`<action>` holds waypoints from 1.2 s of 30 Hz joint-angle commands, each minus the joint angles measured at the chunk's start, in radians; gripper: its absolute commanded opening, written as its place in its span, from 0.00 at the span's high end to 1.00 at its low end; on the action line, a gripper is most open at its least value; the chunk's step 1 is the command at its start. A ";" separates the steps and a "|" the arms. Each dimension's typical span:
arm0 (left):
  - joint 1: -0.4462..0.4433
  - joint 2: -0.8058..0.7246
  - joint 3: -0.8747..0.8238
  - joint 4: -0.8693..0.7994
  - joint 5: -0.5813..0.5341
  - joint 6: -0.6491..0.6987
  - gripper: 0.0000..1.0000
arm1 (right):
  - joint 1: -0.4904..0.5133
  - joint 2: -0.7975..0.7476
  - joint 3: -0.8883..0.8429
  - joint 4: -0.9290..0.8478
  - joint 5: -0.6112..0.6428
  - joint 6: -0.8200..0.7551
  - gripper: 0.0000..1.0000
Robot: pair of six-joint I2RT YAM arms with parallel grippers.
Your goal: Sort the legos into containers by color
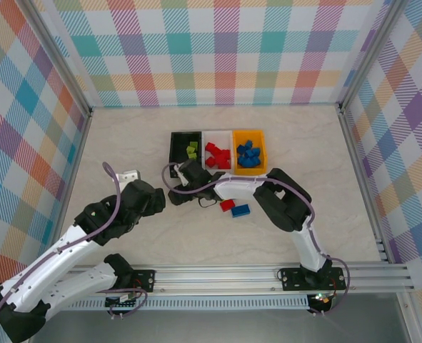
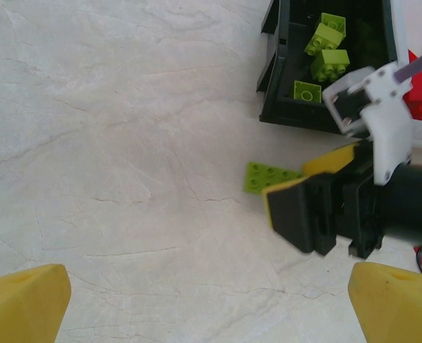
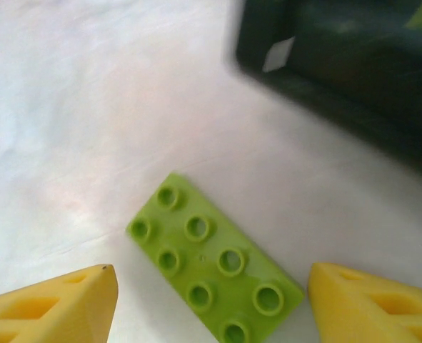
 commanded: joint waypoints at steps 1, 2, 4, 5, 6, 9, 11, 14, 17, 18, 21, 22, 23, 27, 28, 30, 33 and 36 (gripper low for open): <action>0.002 -0.035 0.033 -0.029 0.000 -0.004 0.00 | 0.047 -0.061 -0.063 -0.011 -0.123 -0.040 0.30; 0.002 -0.042 0.043 -0.034 -0.001 -0.004 0.00 | 0.052 -0.084 -0.080 -0.014 -0.099 -0.040 0.30; 0.003 -0.049 0.064 -0.047 -0.009 0.000 0.00 | 0.052 -0.110 -0.087 -0.031 -0.040 -0.044 0.28; 0.004 -0.051 0.078 -0.053 -0.015 0.007 0.00 | 0.051 -0.108 -0.063 -0.060 0.008 -0.042 0.27; 0.005 -0.050 0.091 -0.061 -0.018 0.010 0.00 | 0.052 -0.091 -0.017 -0.112 0.036 -0.050 0.26; 0.004 -0.045 0.120 -0.075 -0.030 0.018 0.00 | 0.053 -0.032 0.088 -0.184 0.067 -0.068 0.24; 0.004 -0.043 0.125 -0.079 -0.037 0.021 0.00 | 0.054 0.020 0.162 -0.247 0.105 -0.085 0.24; 0.005 -0.043 0.122 -0.082 -0.043 0.021 0.00 | 0.055 0.087 0.241 -0.309 0.143 -0.121 0.23; 0.006 -0.037 0.122 -0.079 -0.037 0.020 0.00 | 0.058 0.130 0.284 -0.331 0.129 -0.155 0.24; 0.005 -0.034 0.123 -0.079 -0.037 0.019 0.00 | 0.059 0.142 0.301 -0.347 0.129 -0.165 0.24; 0.006 -0.032 0.121 -0.079 -0.044 0.018 0.00 | 0.071 0.179 0.342 -0.393 0.157 -0.198 0.25; 0.007 -0.032 0.121 -0.079 -0.042 0.017 0.00 | 0.079 0.187 0.352 -0.403 0.174 -0.208 0.26; 0.007 -0.033 0.120 -0.076 -0.041 0.017 0.00 | 0.086 0.197 0.361 -0.418 0.195 -0.218 0.27; 0.009 -0.032 0.117 -0.072 -0.034 0.012 0.00 | 0.101 0.209 0.373 -0.453 0.258 -0.236 0.39; 0.008 -0.032 0.114 -0.071 -0.032 0.008 0.00 | 0.102 0.211 0.373 -0.459 0.267 -0.239 0.42; 0.008 -0.031 0.115 -0.069 -0.029 0.007 0.00 | 0.108 0.216 0.375 -0.469 0.292 -0.252 0.48; 0.010 -0.031 0.117 -0.068 -0.028 0.006 0.00 | 0.124 0.234 0.390 -0.494 0.349 -0.283 0.48; 0.010 -0.030 0.118 -0.069 -0.029 0.006 0.00 | 0.141 0.247 0.391 -0.505 0.385 -0.306 0.49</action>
